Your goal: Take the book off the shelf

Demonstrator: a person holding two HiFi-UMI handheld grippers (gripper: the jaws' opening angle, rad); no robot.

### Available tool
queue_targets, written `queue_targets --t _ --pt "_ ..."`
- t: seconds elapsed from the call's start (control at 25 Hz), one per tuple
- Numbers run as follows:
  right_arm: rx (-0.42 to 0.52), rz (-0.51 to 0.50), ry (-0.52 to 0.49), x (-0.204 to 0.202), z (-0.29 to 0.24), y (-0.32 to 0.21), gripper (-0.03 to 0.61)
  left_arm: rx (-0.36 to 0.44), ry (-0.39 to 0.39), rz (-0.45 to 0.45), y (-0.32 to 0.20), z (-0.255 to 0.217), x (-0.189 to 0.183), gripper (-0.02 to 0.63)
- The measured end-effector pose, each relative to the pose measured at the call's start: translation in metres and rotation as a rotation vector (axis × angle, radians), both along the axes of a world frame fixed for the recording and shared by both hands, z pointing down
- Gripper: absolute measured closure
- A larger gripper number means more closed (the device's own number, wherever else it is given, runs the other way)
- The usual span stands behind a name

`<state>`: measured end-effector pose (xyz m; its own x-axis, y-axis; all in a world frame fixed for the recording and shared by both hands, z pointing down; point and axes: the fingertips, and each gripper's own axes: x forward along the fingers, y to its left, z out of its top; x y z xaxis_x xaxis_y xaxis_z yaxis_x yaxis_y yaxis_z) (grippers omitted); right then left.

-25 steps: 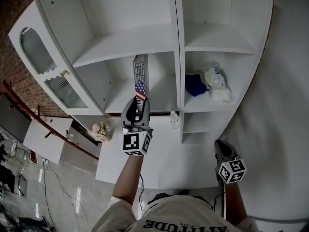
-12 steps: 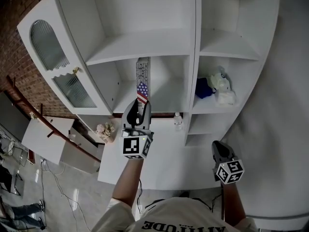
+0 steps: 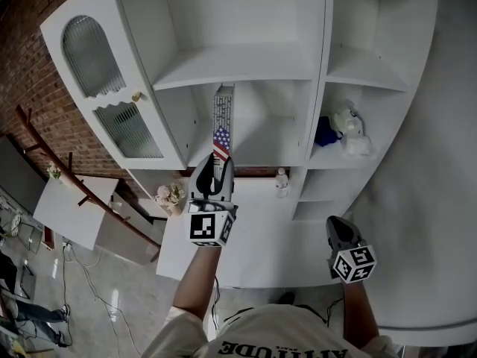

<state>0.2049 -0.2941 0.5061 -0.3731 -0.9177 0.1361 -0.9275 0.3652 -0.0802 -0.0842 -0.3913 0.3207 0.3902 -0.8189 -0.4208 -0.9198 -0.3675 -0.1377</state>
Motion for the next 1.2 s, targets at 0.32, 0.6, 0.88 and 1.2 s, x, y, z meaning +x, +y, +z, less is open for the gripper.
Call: queue_targets --t 0.32,0.6,0.88,1.2 --pt "0.0 0.008 0.013 -0.022 -0.002 0.029 0.543 0.004 0.007 0.0 0.033 -0.001 -0.03 0.456" --pt "0.0 0.002 0.02 -0.05 -0.003 0.061 0.543 0.005 0.004 -0.005 0.07 0.0 -0.056 0.456" --pt "0.002 -0.002 0.023 -0.08 -0.002 0.096 0.543 0.003 -0.01 -0.014 0.111 0.006 -0.086 0.456" --pt "-0.002 0.005 0.037 -0.104 -0.001 0.133 0.543 -0.02 -0.023 -0.015 0.147 0.022 -0.112 0.456"
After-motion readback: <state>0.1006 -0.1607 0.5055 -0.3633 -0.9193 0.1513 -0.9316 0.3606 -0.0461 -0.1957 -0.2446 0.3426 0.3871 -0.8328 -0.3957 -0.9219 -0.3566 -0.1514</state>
